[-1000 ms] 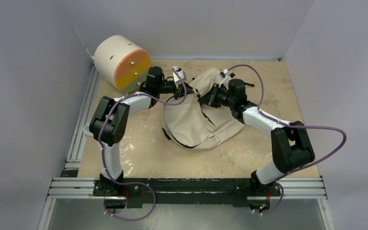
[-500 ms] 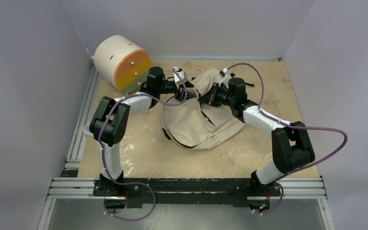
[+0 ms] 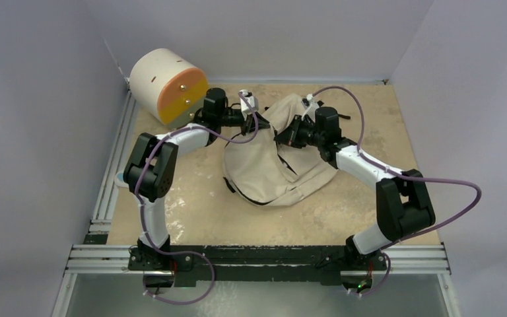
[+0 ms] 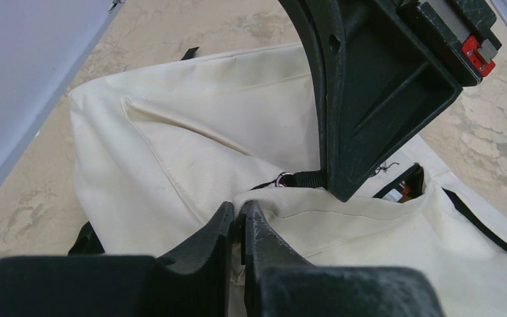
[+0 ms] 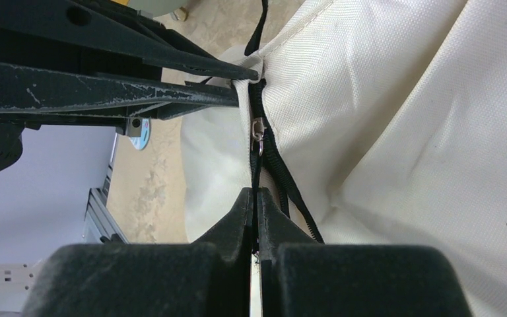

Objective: Pack the student bag
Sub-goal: Zip the student bag at the center of the board.

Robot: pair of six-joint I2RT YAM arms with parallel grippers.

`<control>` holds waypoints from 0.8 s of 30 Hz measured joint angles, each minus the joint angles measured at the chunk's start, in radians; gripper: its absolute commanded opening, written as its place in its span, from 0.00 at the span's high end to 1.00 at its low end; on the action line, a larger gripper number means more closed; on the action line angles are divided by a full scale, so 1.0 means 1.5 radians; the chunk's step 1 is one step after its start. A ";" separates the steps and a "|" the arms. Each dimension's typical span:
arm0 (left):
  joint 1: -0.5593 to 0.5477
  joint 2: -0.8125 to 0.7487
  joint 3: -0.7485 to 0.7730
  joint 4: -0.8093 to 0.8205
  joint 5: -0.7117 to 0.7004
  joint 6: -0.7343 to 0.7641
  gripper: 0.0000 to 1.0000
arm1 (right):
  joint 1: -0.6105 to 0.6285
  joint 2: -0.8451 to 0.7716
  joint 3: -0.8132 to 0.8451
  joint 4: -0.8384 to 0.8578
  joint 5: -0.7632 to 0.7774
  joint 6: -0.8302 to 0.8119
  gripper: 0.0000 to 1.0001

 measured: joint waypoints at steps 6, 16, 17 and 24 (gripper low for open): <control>0.002 0.000 0.014 -0.026 0.007 0.012 1.00 | 0.000 -0.014 0.000 -0.016 0.005 -0.014 1.00; 0.002 0.000 0.019 -0.041 0.017 0.016 1.00 | 0.000 -0.051 -0.014 -0.039 0.034 -0.047 1.00; 0.002 0.000 0.019 -0.042 0.018 0.016 1.00 | 0.000 -0.058 -0.021 -0.040 0.036 -0.050 1.00; 0.001 0.000 0.019 -0.051 0.022 0.015 1.00 | 0.000 -0.088 -0.055 -0.053 0.042 -0.067 1.00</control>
